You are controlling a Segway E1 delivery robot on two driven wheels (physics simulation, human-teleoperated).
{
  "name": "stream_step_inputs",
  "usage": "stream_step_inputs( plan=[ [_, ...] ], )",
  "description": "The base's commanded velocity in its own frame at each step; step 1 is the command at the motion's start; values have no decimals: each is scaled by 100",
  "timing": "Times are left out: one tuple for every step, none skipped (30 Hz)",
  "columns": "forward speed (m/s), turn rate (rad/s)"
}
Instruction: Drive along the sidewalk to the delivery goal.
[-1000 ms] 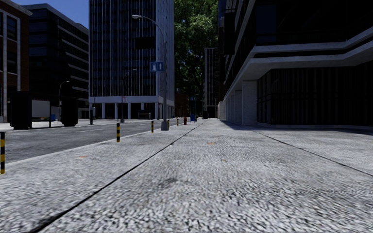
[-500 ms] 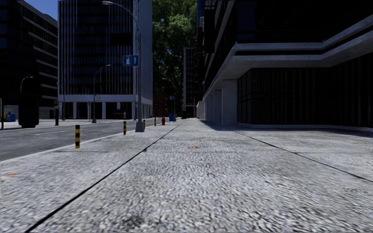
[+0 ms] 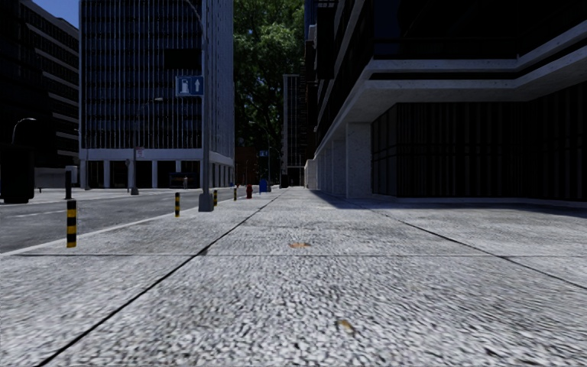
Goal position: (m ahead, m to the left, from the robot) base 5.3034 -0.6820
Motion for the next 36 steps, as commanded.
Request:
stream_step_inputs(
  plan=[
    [200, 0],
    [200, 0],
    [200, 0],
    [200, 0],
    [200, 0],
    [200, 0],
    [200, 0],
    [200, 0],
    [200, 0],
    [200, 0],
    [200, 0],
    [200, 0],
    [200, 0],
    [200, 0],
    [200, 0],
    [200, 0],
    [200, 0],
    [200, 0],
    [200, 0],
    [200, 0],
    [200, 0],
    [200, 0],
    [200, 0],
    [200, 0],
    [200, 0],
    [200, 0],
    [200, 0],
    [200, 0],
    [200, 0],
    [200, 0],
    [200, 0],
    [200, 0],
    [200, 0],
    [200, 0],
    [200, 0],
    [200, 0]
  ],
)
